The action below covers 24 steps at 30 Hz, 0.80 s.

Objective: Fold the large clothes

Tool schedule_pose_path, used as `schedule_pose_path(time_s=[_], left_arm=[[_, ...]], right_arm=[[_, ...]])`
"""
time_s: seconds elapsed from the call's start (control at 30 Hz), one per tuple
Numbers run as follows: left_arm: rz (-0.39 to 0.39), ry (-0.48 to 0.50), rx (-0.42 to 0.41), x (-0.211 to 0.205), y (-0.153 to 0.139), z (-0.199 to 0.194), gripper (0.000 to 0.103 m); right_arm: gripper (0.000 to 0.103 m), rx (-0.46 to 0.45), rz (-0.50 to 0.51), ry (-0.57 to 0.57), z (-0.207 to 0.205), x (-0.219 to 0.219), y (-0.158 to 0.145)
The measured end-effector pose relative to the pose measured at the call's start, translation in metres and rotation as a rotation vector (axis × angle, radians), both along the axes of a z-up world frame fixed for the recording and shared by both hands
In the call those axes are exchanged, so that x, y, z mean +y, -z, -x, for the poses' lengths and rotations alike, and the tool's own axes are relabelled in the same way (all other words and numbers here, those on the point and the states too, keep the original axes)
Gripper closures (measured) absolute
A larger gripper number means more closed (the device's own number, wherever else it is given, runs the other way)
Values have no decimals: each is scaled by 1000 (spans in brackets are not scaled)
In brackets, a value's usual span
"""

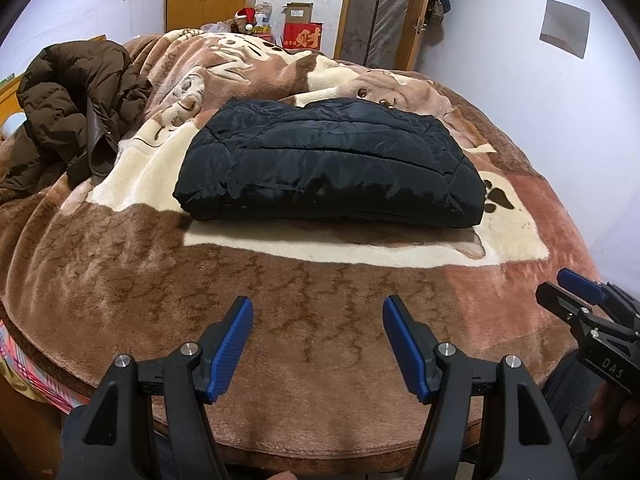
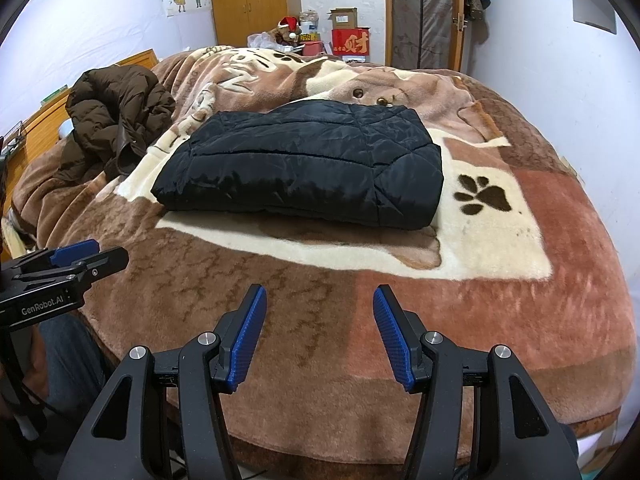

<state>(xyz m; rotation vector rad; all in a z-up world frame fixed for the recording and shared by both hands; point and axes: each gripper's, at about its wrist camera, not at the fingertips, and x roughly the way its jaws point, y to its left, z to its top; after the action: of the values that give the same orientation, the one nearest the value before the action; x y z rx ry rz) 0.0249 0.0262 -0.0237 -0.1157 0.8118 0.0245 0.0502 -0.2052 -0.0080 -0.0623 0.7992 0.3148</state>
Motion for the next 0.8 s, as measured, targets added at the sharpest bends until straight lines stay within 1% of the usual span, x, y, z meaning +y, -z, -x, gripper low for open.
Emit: schedule_pose_path(time_s=[0.8], left_arm=[[-7, -10, 11, -1, 3, -1, 34]], right_arm=[[47, 5, 1, 0, 1, 0, 1]])
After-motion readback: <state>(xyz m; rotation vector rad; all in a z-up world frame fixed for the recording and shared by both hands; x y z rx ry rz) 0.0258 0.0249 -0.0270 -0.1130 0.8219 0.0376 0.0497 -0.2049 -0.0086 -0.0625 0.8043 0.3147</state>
